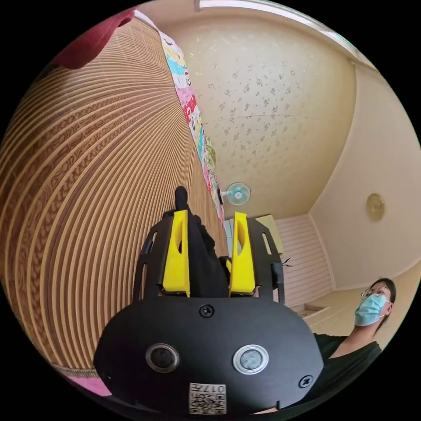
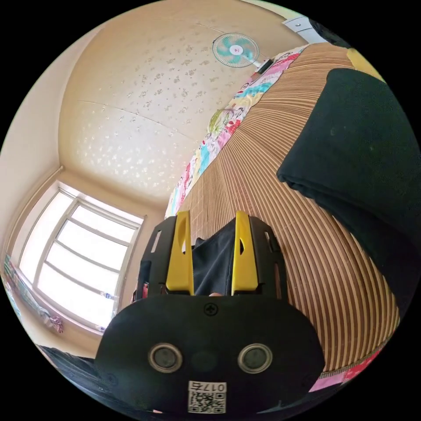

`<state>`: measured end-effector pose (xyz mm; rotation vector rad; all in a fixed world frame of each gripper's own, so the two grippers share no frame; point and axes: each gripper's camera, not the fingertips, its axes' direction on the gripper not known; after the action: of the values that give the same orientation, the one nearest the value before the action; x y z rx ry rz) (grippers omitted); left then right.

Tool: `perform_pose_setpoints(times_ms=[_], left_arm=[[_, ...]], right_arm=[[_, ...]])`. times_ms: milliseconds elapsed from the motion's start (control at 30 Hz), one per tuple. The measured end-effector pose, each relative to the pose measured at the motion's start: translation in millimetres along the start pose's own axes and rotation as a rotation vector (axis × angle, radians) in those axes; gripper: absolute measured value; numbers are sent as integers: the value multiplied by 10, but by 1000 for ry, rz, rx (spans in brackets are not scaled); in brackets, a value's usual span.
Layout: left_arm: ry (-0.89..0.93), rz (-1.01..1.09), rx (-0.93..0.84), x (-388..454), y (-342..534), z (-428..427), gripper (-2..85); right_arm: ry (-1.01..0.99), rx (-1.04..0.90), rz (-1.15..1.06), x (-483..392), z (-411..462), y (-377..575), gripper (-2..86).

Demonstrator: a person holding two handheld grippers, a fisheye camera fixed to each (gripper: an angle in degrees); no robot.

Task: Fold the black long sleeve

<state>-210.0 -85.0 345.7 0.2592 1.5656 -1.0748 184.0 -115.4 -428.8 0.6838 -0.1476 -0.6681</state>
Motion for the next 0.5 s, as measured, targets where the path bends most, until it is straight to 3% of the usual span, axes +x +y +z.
perform_pose_setpoints(times_ms=[133, 200, 333, 500], left_arm=[[-209, 67, -150, 275, 587, -73, 170], [-279, 48, -168, 324, 883, -113, 172], [-282, -44, -130, 296, 1433, -192, 167], [-142, -147, -84, 160, 1678, -116, 121]], right_arm=[[123, -88, -202, -616, 151, 205, 121], [167, -223, -338, -1103, 480, 392, 117], [168, -369, -508, -1897, 1008, 795, 112], [86, -541, -651, -2817, 1659, 1326, 126]])
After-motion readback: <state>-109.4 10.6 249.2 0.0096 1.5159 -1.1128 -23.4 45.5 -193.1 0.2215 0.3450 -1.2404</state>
